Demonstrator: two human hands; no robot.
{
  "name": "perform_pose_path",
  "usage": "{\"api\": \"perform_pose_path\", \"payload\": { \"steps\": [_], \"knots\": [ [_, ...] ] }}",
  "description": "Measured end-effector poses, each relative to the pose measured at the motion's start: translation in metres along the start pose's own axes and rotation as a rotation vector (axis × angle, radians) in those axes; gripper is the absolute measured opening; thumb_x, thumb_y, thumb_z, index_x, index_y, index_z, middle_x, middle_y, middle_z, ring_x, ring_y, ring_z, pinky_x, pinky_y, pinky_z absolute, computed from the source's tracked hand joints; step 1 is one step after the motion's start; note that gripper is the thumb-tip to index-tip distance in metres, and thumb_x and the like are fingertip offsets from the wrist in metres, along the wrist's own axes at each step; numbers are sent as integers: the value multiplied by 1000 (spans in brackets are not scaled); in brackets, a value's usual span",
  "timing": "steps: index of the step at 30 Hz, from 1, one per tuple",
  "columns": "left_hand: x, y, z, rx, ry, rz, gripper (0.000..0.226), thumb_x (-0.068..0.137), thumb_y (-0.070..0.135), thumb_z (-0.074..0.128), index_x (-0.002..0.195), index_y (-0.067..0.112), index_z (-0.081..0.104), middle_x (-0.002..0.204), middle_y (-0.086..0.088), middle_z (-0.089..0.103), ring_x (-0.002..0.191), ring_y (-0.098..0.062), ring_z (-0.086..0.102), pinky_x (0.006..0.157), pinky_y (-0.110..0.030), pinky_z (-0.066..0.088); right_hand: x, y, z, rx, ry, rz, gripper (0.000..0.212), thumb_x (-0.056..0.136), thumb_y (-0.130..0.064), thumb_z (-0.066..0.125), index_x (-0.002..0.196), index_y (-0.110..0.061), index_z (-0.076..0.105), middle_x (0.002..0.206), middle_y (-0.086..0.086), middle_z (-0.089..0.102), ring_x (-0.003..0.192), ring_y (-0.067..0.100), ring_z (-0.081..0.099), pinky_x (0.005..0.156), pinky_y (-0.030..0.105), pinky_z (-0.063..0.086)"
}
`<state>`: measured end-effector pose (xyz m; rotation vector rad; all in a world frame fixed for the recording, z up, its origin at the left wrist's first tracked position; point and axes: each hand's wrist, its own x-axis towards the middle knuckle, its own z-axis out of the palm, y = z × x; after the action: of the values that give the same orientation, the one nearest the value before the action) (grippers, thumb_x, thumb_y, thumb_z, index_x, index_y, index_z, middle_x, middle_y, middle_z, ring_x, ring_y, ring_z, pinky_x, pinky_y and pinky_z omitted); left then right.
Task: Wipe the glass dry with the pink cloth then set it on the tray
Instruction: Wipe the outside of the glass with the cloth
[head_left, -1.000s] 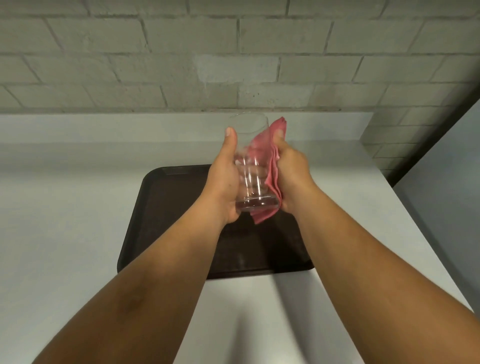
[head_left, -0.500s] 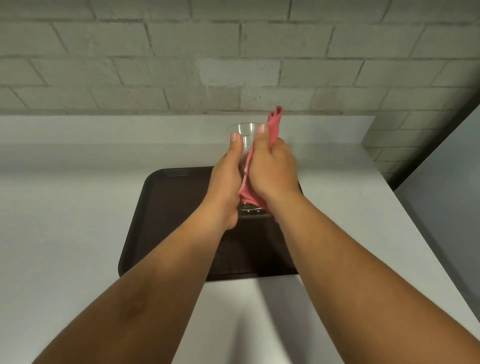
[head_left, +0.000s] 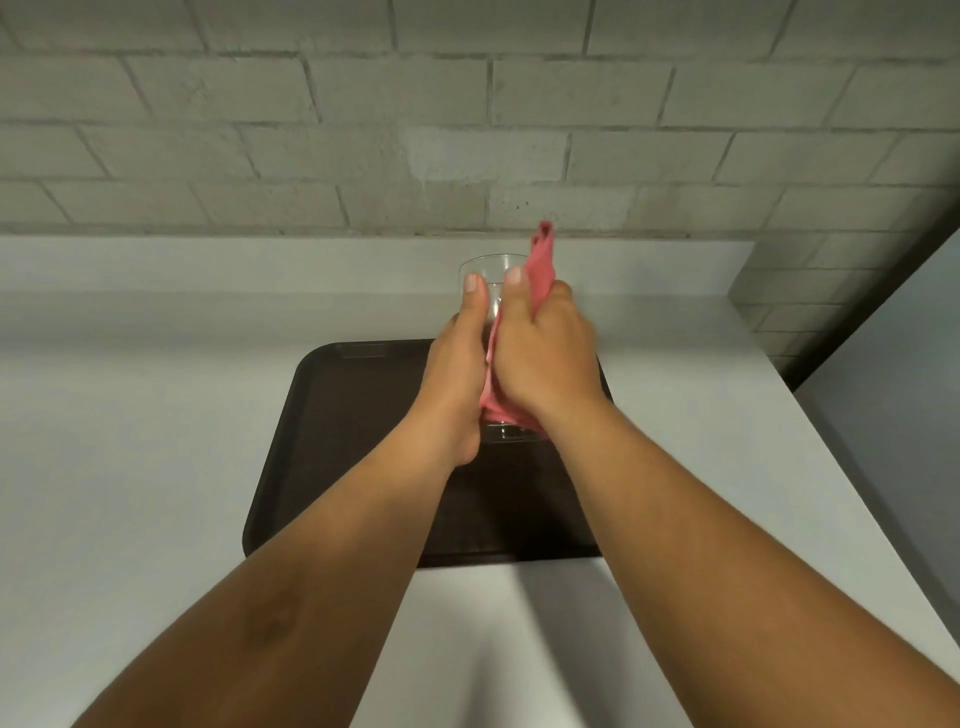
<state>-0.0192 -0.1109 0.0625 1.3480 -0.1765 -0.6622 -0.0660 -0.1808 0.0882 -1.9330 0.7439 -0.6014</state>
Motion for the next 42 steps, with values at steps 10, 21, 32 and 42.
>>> {"api": "perform_pose_path", "payload": {
  "steps": [10, 21, 32, 42],
  "knots": [
    [1, 9, -1, 9, 42, 36, 64, 102, 77, 43, 99, 22, 75, 92, -9, 88, 87, -23, 86, 77, -42, 69, -9, 22, 1, 234, -158, 35, 56, 104, -60, 33, 142, -22, 49, 120, -6, 67, 102, 7, 66, 86, 26, 50],
    [-10, 10, -3, 95, -2, 103, 72, 98, 82, 34, 88, 17, 63, 84, -5, 84, 93, -34, 83, 93, -50, 64, 15, 1, -14, 464, -44, 239, 52, 108, -55, 33, 95, -20, 70, 85, -1, 82, 81, 19, 79, 84, 41, 61],
    [-6, 20, -6, -209, -59, -76, 86, 104, 77, 29, 133, 11, 75, 102, -10, 86, 97, -22, 83, 75, -30, 66, -17, -5, 9, -200, 87, -296, 68, 104, -51, 40, 155, -7, 30, 135, 14, 54, 117, 31, 59, 91, 47, 54],
    [-4, 27, -6, -212, 66, -56, 84, 100, 80, 37, 123, 7, 70, 97, -17, 87, 89, -30, 86, 67, -40, 68, -12, 2, -2, 15, -90, -198, 55, 108, -47, 34, 151, -14, 42, 132, 3, 61, 120, 20, 62, 88, 24, 49]
  ]
}}
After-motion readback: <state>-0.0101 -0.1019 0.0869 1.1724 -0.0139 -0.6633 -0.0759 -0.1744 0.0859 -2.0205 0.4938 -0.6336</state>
